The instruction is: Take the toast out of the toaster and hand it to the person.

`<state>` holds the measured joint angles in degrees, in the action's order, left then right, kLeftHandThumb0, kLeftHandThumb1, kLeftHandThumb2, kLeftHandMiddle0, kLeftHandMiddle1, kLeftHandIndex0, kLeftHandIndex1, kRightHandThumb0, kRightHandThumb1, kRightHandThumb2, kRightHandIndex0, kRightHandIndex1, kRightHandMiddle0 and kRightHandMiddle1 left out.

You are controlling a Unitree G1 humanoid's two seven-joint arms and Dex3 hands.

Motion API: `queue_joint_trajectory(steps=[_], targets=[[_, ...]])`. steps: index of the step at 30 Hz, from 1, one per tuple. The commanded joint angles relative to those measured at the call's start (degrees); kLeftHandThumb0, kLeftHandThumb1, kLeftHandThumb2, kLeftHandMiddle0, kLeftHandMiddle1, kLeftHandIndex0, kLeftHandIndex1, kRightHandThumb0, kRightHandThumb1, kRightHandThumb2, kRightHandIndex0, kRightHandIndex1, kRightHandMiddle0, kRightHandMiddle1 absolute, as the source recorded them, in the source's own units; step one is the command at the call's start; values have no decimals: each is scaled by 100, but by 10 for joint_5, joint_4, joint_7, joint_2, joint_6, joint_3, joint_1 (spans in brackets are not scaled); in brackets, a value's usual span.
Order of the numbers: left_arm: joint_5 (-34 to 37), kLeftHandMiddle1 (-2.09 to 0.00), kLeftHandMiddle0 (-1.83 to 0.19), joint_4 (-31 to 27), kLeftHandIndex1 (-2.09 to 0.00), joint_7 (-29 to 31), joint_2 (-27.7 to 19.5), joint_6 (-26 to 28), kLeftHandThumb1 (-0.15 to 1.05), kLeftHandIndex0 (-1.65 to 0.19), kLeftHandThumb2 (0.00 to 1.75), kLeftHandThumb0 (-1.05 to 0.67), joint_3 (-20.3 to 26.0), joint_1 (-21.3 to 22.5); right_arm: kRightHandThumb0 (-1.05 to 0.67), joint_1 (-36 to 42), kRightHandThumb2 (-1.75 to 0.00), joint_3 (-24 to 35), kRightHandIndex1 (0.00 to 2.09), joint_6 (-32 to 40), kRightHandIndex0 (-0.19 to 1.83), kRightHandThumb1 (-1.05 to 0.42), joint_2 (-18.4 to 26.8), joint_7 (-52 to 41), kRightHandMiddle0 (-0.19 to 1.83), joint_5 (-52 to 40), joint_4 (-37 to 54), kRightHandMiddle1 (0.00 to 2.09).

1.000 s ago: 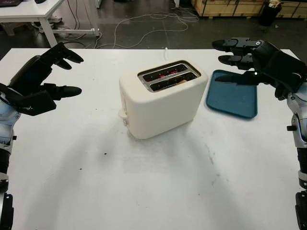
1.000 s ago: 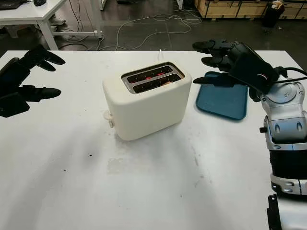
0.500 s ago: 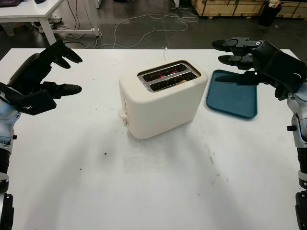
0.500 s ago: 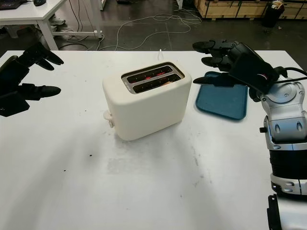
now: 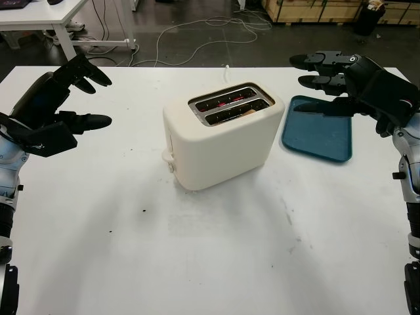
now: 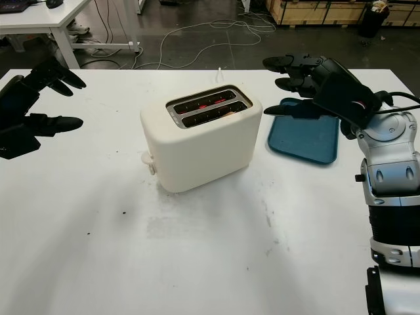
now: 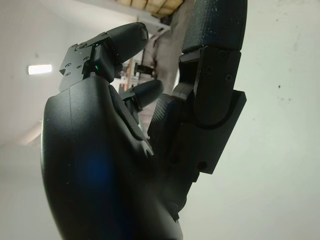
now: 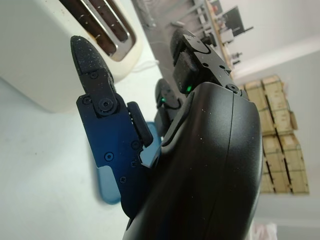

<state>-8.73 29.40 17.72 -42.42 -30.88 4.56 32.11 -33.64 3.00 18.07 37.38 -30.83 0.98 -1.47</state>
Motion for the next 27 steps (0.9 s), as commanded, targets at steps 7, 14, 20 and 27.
queue_joint_trajectory(steps=[7, 14, 20, 27], targets=[[1, -157, 0, -1, -143, -2, 1, -4, 92, 0, 33, -105, 3, -4, -55, -4, 0, 2, 1, 6, 45, -77, 3, 1, 45, 0, 3, 0], [-5, -158, 0, -4, -144, -3, -1, 1, 92, 0, 34, -105, 1, -4, -54, -5, 0, 5, 1, 15, 44, -75, -3, 4, 45, -9, 4, 0], [3, -159, 0, -3, -144, 3, 1, 2, 92, 0, 34, -105, 2, -2, -57, -7, 0, 1, 1, 8, 44, -76, 1, 3, 45, -2, 1, 0], [-7, -158, 0, 1, -141, -4, -1, -6, 92, 0, 35, -105, -1, 0, -52, -7, 0, -1, 2, -4, 46, -77, 3, 2, 47, 5, -3, 1]])
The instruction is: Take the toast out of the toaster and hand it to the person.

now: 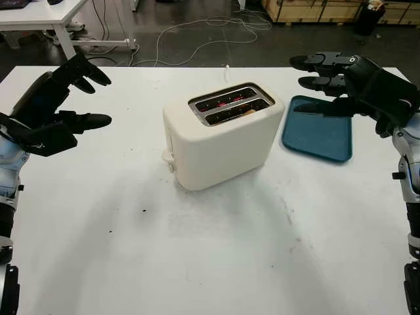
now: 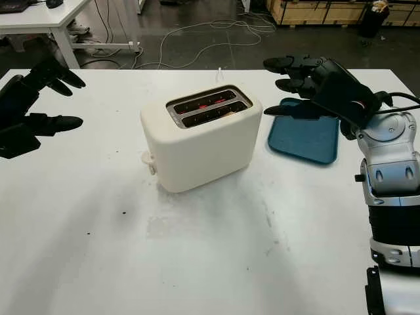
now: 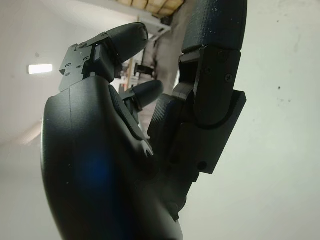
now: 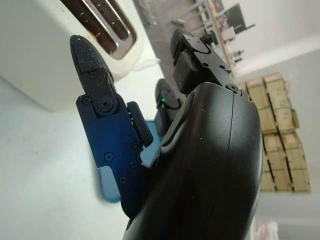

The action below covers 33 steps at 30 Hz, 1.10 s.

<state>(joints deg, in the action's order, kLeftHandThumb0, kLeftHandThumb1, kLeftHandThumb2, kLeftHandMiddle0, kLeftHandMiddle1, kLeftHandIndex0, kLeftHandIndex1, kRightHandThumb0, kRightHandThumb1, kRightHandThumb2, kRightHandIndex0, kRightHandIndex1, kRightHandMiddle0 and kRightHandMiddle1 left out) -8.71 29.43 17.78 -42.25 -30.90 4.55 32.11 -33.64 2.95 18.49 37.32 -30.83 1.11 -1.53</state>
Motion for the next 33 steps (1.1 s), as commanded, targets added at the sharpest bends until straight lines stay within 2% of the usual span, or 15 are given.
queue_joint_trajectory(steps=[1, 19, 24, 28, 33], targets=[[-4, -158, 0, -1, -141, -2, -1, -4, 92, 0, 35, -105, 0, -1, -53, -8, 0, 0, 2, -5, 46, -77, 3, 2, 47, 3, -2, 1], [-4, -155, 0, -2, -140, -4, 0, -4, 92, 0, 35, -105, 1, -1, -51, -9, 0, 0, 1, -20, 45, -76, 4, -2, 46, 2, -7, 0], [2, -156, 0, -2, -141, 1, -1, -2, 92, 0, 34, -105, 2, 0, -56, -10, 0, -2, 1, -15, 45, -76, 4, 2, 46, 4, -6, 0], [-1, -155, 0, -2, -141, 0, -1, -1, 92, 0, 34, -105, 2, -1, -50, -10, 0, 1, 0, -5, 42, -77, 0, -4, 44, -7, -4, 0], [3, -157, 0, -9, -143, 2, 0, 9, 92, 0, 33, -105, 3, -3, -56, -8, 0, -2, 2, -5, 45, -76, 3, 4, 46, 2, -2, 1]])
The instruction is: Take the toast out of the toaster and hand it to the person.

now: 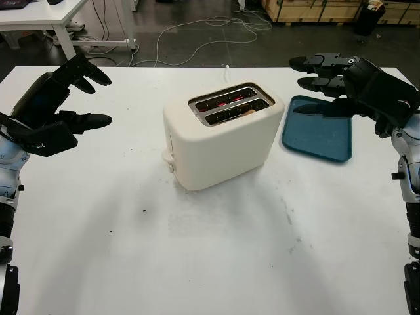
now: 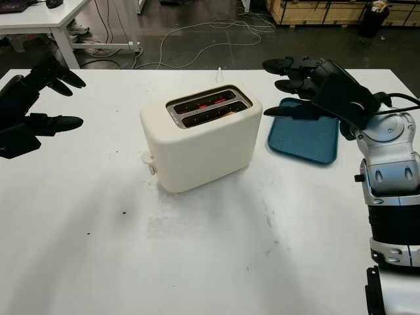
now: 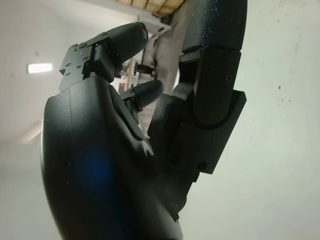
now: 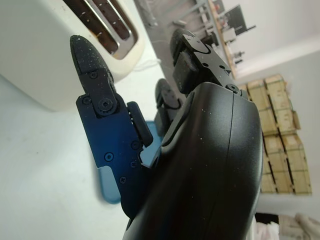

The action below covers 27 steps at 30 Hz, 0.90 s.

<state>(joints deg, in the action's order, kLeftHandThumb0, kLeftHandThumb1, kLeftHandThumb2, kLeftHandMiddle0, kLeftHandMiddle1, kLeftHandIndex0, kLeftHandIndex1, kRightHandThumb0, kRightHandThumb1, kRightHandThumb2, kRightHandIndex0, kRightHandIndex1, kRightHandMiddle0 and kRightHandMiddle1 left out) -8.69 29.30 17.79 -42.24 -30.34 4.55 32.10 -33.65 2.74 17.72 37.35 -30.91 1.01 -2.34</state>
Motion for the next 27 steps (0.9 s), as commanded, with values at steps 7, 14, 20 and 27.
queue_joint_trajectory(steps=[7, 14, 20, 27], targets=[[3, -155, 0, -3, -141, 0, 0, -5, 92, 0, 33, -105, 3, -3, -54, -10, 0, 0, 2, -7, 46, -76, 0, 4, 46, 2, 1, 1], [7, -155, 0, -7, -142, 1, 2, -1, 92, 0, 33, -105, 5, -4, -56, -8, 0, 0, 2, -9, 46, -77, 4, 3, 46, 5, 3, 1], [-8, -157, 0, -11, -142, -6, -3, 0, 92, 0, 36, -105, 1, -5, -52, -9, 0, 4, 1, 9, 43, -76, -2, 2, 45, -7, 4, 0], [3, -157, 0, -8, -142, -1, 0, 2, 92, 0, 34, -105, 4, -5, -57, -9, 0, 2, 1, 7, 44, -76, -1, 3, 45, -4, 4, 0]])
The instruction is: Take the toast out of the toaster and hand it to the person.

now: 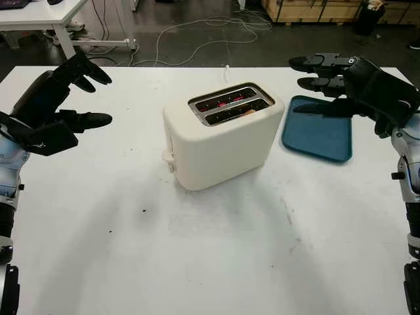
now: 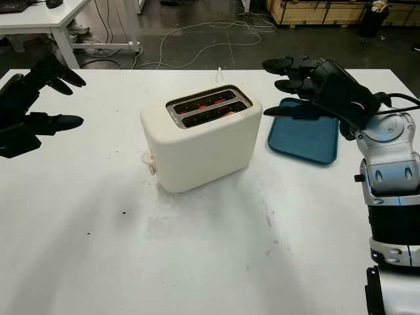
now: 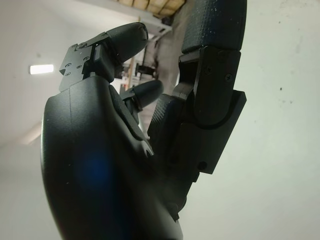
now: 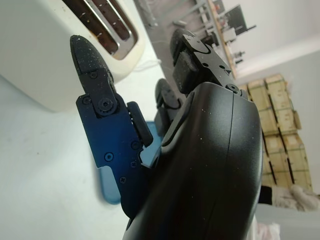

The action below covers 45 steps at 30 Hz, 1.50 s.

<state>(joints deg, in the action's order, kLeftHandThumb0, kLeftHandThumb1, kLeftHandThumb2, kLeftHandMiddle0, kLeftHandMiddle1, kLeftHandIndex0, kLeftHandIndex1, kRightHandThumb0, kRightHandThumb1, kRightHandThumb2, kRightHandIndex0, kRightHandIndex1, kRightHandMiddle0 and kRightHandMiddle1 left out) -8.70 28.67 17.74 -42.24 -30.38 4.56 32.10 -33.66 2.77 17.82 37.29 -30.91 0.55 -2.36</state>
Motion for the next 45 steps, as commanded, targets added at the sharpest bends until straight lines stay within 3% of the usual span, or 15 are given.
queue_joint_trajectory(steps=[1, 45], targets=[[7, -157, 0, -1, -143, 2, 1, 2, 92, 0, 34, -105, 5, -5, -58, -9, 0, 1, 2, 5, 45, -76, 0, 5, 46, 2, 3, 1], [2, -155, 0, -1, -143, -1, 0, -1, 92, 0, 32, -105, 4, -4, -55, -9, 0, 3, 1, 15, 43, -76, -3, 1, 45, -4, 10, 0]])
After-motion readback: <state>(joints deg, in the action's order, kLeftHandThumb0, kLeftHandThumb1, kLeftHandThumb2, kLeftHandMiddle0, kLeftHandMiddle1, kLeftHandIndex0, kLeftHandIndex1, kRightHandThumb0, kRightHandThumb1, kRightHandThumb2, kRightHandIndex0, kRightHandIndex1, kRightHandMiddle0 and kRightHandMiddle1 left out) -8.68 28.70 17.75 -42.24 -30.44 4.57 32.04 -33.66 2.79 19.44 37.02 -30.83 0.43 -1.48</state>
